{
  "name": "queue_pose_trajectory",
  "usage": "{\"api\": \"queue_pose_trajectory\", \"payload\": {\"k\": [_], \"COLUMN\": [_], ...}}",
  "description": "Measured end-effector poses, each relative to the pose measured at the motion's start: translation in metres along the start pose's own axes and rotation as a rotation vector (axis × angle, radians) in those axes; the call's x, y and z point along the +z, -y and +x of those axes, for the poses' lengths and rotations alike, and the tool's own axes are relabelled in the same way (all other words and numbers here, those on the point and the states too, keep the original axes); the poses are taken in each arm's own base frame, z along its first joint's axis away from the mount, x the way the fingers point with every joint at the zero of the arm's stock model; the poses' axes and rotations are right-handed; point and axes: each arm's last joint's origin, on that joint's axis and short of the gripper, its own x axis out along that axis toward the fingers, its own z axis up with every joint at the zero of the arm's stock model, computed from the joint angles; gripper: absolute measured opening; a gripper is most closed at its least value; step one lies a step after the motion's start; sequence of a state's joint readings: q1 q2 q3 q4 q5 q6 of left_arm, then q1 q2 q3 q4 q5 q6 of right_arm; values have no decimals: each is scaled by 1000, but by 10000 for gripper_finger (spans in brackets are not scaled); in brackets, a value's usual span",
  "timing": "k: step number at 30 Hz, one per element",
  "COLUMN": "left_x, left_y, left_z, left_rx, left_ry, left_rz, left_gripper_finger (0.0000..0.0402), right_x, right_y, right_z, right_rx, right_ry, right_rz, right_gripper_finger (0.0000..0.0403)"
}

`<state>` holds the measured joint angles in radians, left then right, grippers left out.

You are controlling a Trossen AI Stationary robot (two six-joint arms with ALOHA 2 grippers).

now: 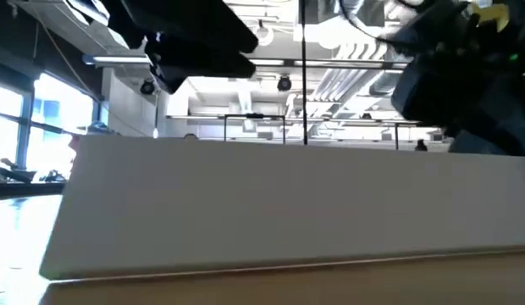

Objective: Ziptie cables
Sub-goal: Close the white cable duct

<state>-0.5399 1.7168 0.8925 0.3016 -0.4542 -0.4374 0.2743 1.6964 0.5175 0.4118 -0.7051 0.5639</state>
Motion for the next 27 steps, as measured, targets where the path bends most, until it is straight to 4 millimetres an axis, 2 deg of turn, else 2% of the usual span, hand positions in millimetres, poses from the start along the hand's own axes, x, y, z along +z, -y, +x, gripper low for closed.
{"api": "queue_pose_trajectory", "payload": {"k": [4,7,14,18,23,27], "left_x": [-5,-4,-5,-5,-1,1], "left_y": [-3,-3,-3,-4,-4,-4], "left_z": [5,5,5,5,1,-3], "left_rx": [18,17,17,17,17,28], "left_ry": [-19,-15,-27,-27,-16,-24], "left_rz": [-19,-25,-29,-31,-28,-34], "left_gripper_finger": [128,128,128,128,128,128], "right_x": [7,17,36,35,37,37], "right_y": [6,5,8,12,1,-28], "right_z": [11,11,-6,-15,-29,-34], "right_rx": [1,3,-56,-115,-224,-298], "right_ry": [-15,1,42,37,75,131], "right_rz": [-6,-41,-116,-121,-212,-442], "right_gripper_finger": [20,49,146,175,180,181]}}
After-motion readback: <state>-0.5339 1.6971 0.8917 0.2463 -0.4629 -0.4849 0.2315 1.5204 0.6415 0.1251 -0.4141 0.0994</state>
